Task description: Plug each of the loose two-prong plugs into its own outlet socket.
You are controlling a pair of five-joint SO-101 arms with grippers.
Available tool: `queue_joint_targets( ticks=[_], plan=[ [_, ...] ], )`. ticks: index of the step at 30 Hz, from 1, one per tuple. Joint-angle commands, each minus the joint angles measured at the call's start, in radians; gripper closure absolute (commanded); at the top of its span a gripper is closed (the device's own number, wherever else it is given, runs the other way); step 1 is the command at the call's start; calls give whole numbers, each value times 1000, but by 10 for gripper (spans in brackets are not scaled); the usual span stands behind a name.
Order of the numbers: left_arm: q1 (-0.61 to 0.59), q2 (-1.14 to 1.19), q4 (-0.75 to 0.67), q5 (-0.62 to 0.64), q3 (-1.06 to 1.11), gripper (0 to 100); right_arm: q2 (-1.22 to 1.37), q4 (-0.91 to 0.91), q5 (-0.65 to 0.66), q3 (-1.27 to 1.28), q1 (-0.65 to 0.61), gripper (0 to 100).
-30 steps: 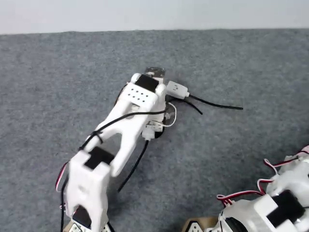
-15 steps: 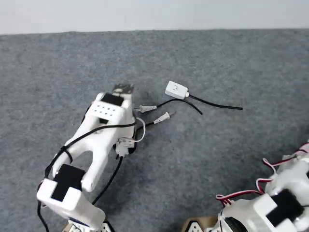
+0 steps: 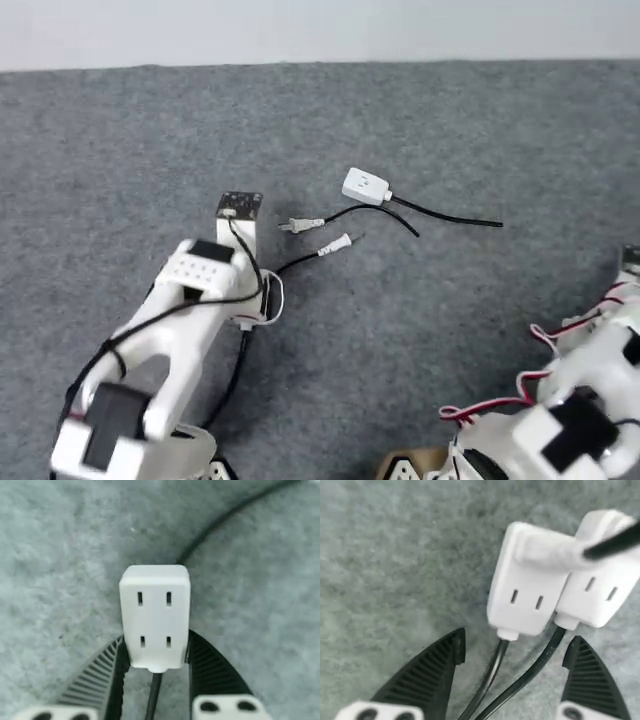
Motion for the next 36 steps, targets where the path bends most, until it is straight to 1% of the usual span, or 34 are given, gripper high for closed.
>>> queue_joint_targets(
  ticks=[1, 5, 7, 10, 14, 18, 20, 23, 27, 29, 33, 36],
  plan=[
    [51, -203, -29, -6, 81, 885, -119, 67, 5, -46, -44, 704],
    [68, -328, -28, -5, 177, 728, -236, 159, 6, -46, -116, 704],
    [43, -384, -31, 3, 208, 683, -300, 219, 11, -46, -174, 704],
    [-15, -442, -31, 2, 228, 677, -395, 302, 5, -46, -292, 704],
    [-89, -471, -57, 3, 263, 677, -461, 334, 11, -29, -521, 704],
    [-180, -476, -112, 3, 288, 677, -463, 213, 12, 11, -774, 704],
    [-235, -476, -130, 3, 289, 677, -463, 134, 12, 23, -869, 704],
    [-339, -476, -160, -2, 288, 677, -460, 31, 12, 28, -978, 704],
    [-512, -471, -256, -3, 288, 677, -386, -82, 14, 28, -1089, 704],
    [-563, -470, -278, -3, 288, 675, -317, -137, 49, 26, -1133, 704],
    [-588, -468, -273, -83, 291, 675, -165, -263, 118, 17, -1184, 704],
    [-588, -468, -279, -94, 297, 675, -65, -302, 155, -29, -1185, 704]
  ],
)
